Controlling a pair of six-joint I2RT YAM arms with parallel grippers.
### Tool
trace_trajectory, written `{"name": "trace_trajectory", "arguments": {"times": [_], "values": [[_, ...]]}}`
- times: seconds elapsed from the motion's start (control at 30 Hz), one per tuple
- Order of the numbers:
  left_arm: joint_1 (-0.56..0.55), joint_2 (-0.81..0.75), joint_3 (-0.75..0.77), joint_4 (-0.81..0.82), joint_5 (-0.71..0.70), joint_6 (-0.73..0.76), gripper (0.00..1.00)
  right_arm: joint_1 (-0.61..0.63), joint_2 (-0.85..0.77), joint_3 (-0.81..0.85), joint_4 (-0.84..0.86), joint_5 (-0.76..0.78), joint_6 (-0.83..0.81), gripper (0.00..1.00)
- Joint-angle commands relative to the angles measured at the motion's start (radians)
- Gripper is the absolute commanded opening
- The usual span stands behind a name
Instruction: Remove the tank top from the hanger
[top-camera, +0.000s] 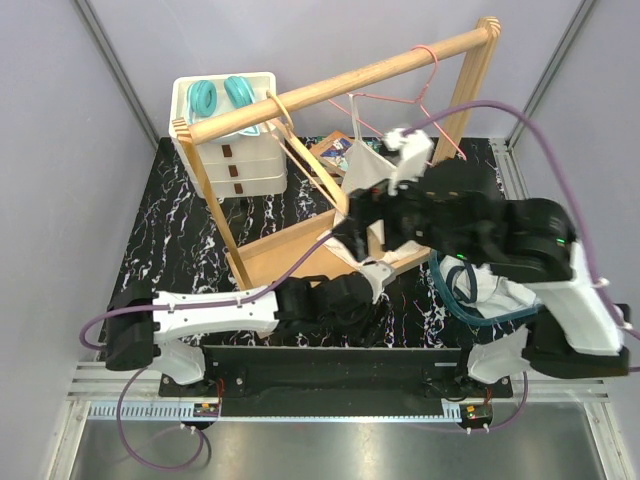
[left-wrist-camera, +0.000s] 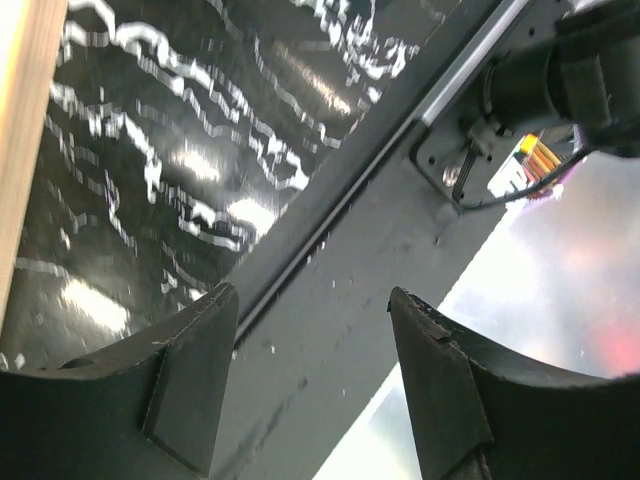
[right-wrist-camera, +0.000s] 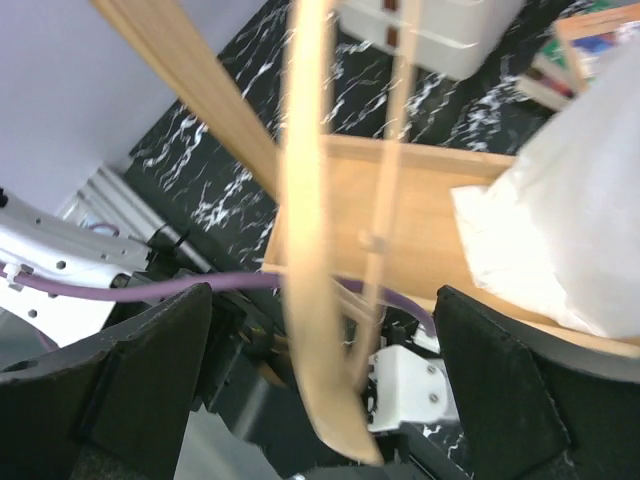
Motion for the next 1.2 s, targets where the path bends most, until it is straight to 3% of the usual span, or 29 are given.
{"name": "trace_trajectory", "arguments": {"times": [0.0,0.33,0.43,0.57,0.63,0.73,0.93,1.03,1.17], "values": [[0.019,0.053,0.096,0.035,0.027,0.085,0.66,0.0,-0.132,-0.104,-0.002,0.161,0.055,1.0],[0.022,0.074,0.024,0.113,0.035,0.093,0.63,0.0,-0.287,-0.236,-0.012,0.227,0.141,1.0],[0.022,0.056,-0.012,0.167,-0.033,0.111,0.61,0.0,-0.309,-0.252,-0.045,0.289,0.173,1.0],[0.024,0.025,-0.062,0.272,-0.059,0.128,0.59,-0.006,-0.326,-0.282,-0.154,0.495,0.222,1.0],[0.022,0.027,-0.054,0.294,-0.041,0.139,0.57,-0.067,-0.321,-0.289,-0.231,0.537,0.23,1.0],[0.022,0.039,-0.033,0.29,-0.002,0.144,0.54,-0.258,-0.32,-0.324,-0.225,0.44,0.158,1.0],[0.021,0.014,-0.046,0.276,0.021,0.154,0.51,-0.398,-0.268,-0.341,-0.158,0.438,0.005,1.0],[0.021,-0.019,-0.068,0.259,0.033,0.147,0.49,-0.589,-0.232,-0.322,-0.041,0.277,-0.108,1.0],[0.016,-0.126,-0.131,0.256,0.045,0.127,0.47,-0.708,-0.153,-0.258,0.024,0.091,-0.138,1.0]]}}
